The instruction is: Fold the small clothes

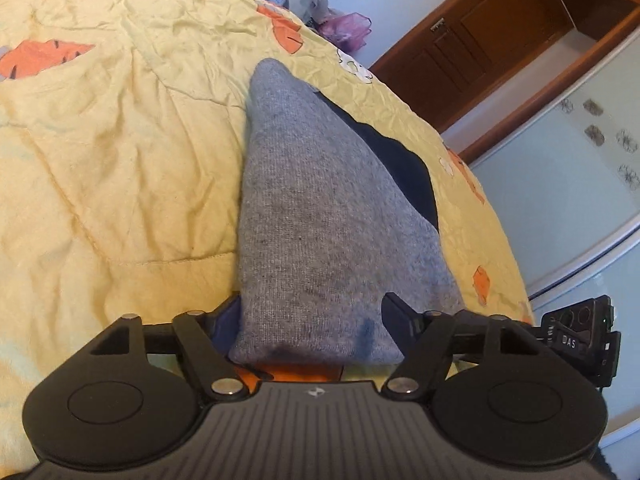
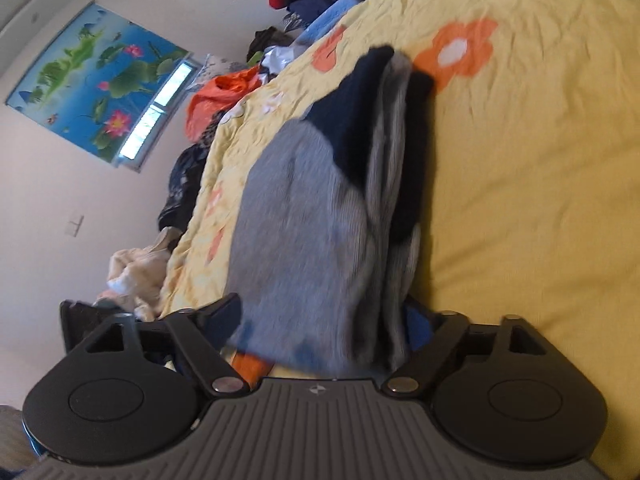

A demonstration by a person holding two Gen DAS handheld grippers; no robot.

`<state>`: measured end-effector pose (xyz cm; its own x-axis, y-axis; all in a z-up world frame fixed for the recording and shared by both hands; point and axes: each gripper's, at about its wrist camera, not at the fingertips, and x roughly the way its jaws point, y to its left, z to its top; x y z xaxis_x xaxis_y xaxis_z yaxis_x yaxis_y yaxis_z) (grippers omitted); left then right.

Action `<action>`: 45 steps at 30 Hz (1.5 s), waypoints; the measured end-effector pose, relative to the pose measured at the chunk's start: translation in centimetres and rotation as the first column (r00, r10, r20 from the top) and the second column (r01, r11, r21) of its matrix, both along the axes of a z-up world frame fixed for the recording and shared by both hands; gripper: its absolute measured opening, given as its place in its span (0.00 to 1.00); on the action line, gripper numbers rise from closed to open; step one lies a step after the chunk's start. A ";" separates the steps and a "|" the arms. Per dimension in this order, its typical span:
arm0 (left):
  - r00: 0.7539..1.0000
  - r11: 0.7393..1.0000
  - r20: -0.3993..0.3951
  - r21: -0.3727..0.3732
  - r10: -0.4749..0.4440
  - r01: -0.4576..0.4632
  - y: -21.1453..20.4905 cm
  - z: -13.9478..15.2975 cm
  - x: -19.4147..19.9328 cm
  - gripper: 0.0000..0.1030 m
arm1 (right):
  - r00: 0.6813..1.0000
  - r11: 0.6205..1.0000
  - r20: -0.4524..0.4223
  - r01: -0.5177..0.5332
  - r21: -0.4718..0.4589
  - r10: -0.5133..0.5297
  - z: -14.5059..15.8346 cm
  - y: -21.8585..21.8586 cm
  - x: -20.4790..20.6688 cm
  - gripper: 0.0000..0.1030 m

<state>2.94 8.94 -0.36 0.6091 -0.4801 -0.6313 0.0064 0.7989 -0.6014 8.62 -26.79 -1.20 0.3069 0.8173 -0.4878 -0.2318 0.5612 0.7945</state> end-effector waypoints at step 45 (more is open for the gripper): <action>0.994 1.000 -0.105 -0.008 0.017 -0.018 0.3 0.7 -1.7 0.15 | 0.988 0.998 -0.156 -0.014 0.060 0.024 -1.6 1.4 -0.6 0.20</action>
